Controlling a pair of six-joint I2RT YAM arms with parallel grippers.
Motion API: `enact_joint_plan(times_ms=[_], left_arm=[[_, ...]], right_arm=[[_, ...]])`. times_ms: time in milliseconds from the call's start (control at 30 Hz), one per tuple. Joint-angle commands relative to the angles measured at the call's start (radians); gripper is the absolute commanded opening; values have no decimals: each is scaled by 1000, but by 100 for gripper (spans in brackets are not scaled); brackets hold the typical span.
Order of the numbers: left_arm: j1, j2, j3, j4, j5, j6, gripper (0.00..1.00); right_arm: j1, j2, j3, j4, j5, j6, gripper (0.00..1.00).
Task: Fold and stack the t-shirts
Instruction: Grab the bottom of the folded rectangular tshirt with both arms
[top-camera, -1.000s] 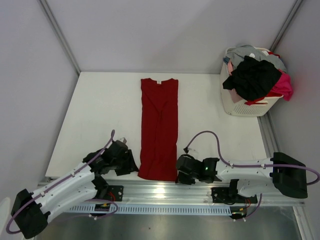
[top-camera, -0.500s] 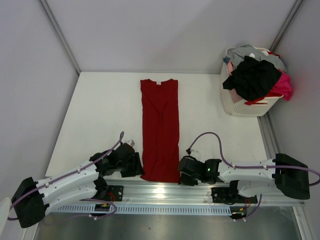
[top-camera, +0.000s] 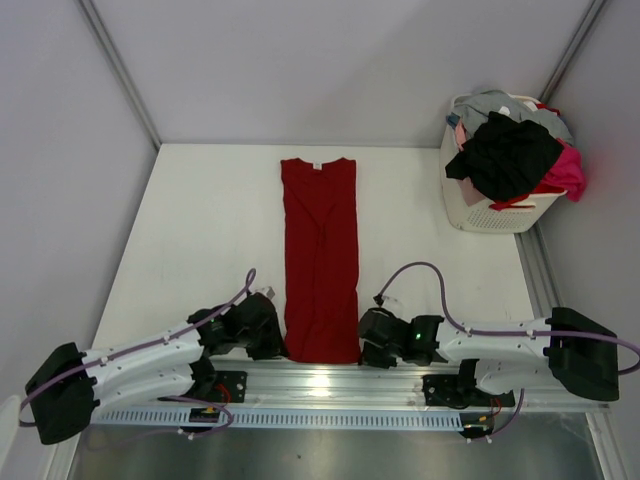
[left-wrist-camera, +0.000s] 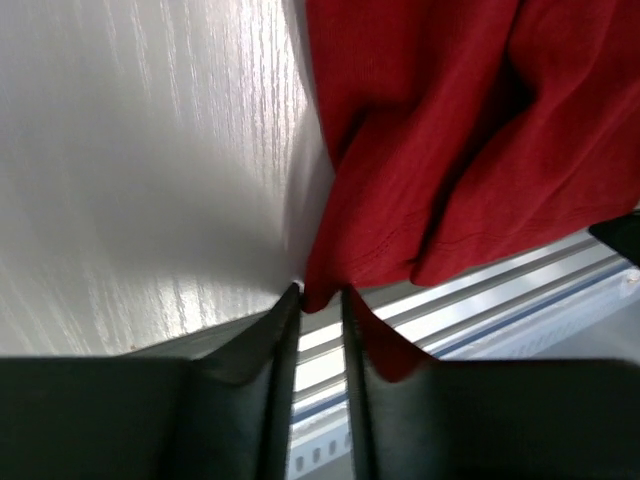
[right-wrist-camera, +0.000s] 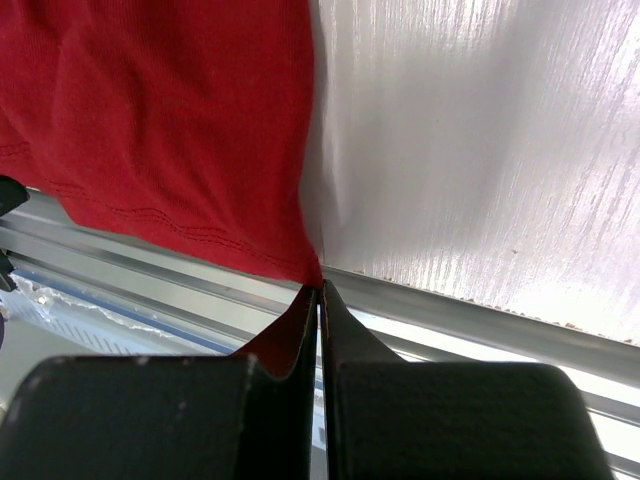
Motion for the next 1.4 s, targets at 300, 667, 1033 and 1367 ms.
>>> enact_joint_plan(times_ms=[300, 667, 1033, 1367], left_arm=[[-25, 17, -3, 31, -33, -22, 0], [-182, -180, 6, -164, -140, -159, 0], [-355, -192, 174, -342, -346, -234, 0], [-190, -131, 403, -300, -518, 71, 0]], right_arm=[[-6, -11, -4, -16, 17, -12, 0], [18, -31, -6, -24, 26, 29, 0], [75, -129, 78, -113, 115, 39, 0], [-168, -149, 347, -191, 126, -325, 0]])
